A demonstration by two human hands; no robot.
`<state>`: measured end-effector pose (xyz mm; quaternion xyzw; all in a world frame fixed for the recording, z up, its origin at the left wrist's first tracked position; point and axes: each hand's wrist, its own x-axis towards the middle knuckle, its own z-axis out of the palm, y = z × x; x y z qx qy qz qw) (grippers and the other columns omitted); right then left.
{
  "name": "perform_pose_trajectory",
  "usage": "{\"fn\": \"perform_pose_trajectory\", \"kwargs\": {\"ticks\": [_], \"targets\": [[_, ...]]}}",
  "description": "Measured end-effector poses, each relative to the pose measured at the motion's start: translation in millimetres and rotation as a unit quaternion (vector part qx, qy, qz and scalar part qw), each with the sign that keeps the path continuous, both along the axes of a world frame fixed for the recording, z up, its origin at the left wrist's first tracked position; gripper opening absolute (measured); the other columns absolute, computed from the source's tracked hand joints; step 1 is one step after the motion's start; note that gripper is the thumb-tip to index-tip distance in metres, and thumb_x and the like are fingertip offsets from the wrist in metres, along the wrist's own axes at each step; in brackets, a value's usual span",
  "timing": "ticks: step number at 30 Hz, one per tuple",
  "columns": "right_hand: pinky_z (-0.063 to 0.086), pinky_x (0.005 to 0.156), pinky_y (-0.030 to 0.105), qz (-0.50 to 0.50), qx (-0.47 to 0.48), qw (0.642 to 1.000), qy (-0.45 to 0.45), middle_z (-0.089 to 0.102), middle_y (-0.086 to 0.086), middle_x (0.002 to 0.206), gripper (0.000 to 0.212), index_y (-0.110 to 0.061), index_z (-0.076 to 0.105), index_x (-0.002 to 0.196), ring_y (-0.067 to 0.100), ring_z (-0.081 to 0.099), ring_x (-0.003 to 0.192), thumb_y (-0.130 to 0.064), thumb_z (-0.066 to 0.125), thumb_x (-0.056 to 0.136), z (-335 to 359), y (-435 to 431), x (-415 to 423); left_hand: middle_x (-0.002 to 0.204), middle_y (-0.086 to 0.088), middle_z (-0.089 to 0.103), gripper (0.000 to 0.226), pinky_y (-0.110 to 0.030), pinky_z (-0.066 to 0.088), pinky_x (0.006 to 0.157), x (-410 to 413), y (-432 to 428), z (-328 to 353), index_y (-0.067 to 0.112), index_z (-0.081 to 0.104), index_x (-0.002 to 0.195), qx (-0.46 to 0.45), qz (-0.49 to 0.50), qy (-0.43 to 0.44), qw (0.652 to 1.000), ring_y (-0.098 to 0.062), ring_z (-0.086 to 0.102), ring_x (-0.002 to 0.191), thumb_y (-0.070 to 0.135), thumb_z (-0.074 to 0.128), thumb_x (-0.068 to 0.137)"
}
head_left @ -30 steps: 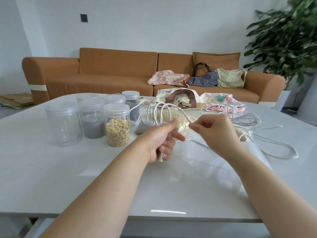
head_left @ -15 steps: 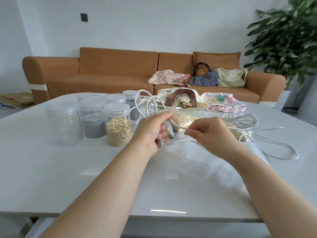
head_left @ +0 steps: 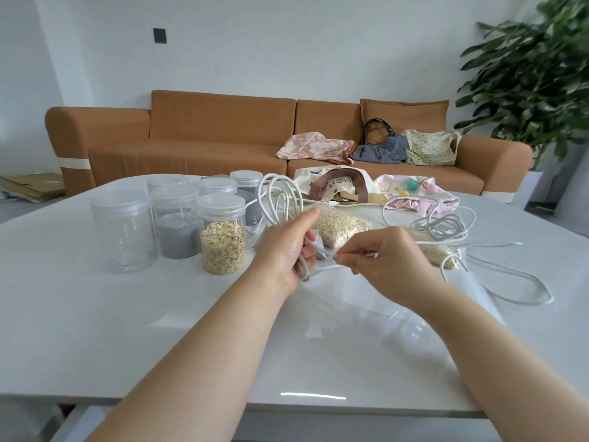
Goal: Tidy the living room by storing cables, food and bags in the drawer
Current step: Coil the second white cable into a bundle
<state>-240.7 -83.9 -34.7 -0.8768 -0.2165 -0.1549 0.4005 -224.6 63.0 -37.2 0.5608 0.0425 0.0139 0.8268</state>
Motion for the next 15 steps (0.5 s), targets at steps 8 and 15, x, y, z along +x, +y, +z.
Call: {"fn": "perform_pose_trajectory", "kwargs": {"ticks": [8,15], "targets": [[0.031,0.049,0.020,0.001,-0.042,0.999,0.024,0.049,-0.005,0.049,0.023,-0.018,0.066,0.059,0.006,0.036,0.046,-0.026,0.073,0.079,3,-7,5,0.042,0.003,0.041,0.048,-0.029,0.056,0.061,-8,-2,10,0.013,0.042,0.058,-0.200,-0.064,-0.053,0.976,-0.012,0.058,0.045,0.042,0.044,0.096],[0.037,0.057,0.019,-0.068,-0.011,0.998,-0.011,0.063,0.005,0.059,0.013,-0.019,0.070,0.064,0.004,0.046,0.056,-0.022,0.077,0.075,9,-24,16,0.035,0.008,0.022,0.043,-0.012,0.024,0.033,-6,15,12,0.016,0.041,0.063,-0.236,-0.103,-0.071,0.964,-0.005,0.020,0.027,0.040,0.039,0.099]]}}
